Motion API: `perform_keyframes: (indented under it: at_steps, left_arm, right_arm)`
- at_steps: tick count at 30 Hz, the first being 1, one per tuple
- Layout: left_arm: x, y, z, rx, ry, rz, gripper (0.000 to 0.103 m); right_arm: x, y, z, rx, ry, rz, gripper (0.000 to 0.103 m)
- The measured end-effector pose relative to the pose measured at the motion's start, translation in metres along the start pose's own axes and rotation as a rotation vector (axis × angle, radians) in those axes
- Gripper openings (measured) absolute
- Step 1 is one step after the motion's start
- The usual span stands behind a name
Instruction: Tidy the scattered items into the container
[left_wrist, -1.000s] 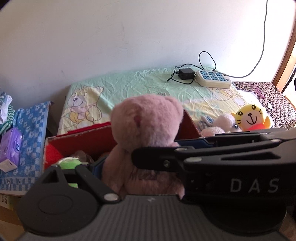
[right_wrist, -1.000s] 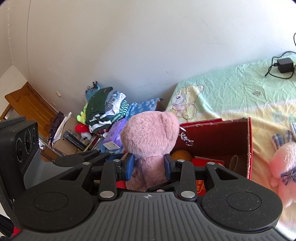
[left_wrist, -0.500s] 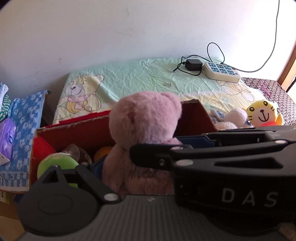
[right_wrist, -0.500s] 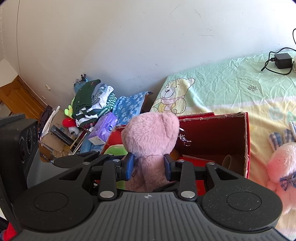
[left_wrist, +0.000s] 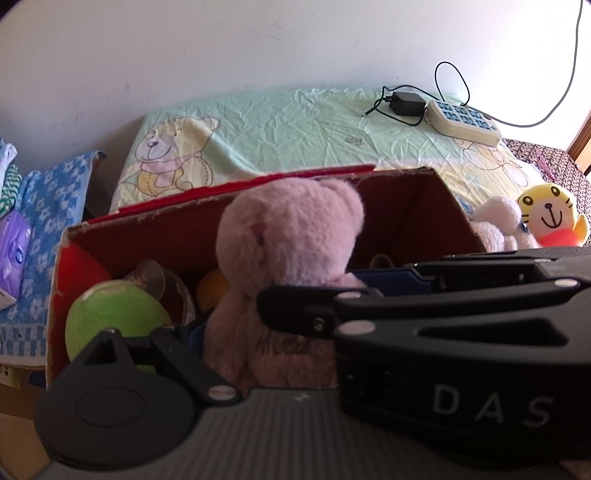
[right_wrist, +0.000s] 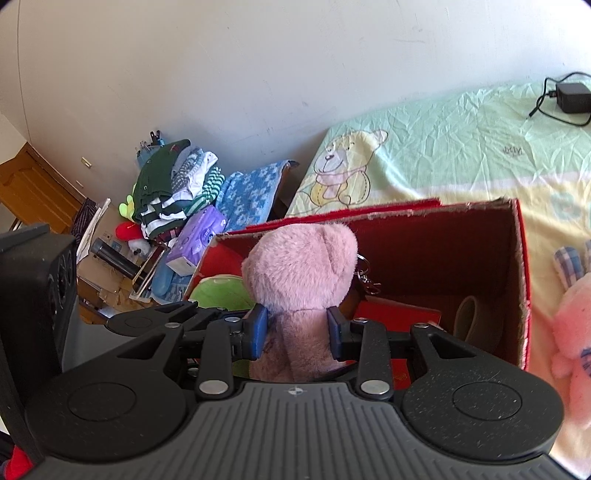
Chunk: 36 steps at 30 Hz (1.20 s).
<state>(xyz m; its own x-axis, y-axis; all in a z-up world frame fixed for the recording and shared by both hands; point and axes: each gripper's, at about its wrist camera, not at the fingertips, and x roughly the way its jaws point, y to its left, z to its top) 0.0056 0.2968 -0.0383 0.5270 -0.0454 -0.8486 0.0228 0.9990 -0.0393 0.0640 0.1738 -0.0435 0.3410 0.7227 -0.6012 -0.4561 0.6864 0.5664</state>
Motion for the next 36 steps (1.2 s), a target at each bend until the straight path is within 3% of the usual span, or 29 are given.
perform_keyframes:
  at_steps: [8,27,36]
  left_arm:
    - [0.01,0.007,-0.005,-0.011,0.033,0.026,0.089]
    - [0.015,0.01,-0.011,0.02,0.018,0.076,0.089]
    - [0.017,0.007,-0.01,0.035,0.013,0.116,0.085]
  right_arm:
    - [0.015,0.002,-0.004,0.018,0.039,0.0,0.036]
    - [0.034,0.001,-0.006,0.054,0.086,-0.022,0.036]
    - [0.037,-0.003,-0.006,0.077,0.104,-0.039,0.037]
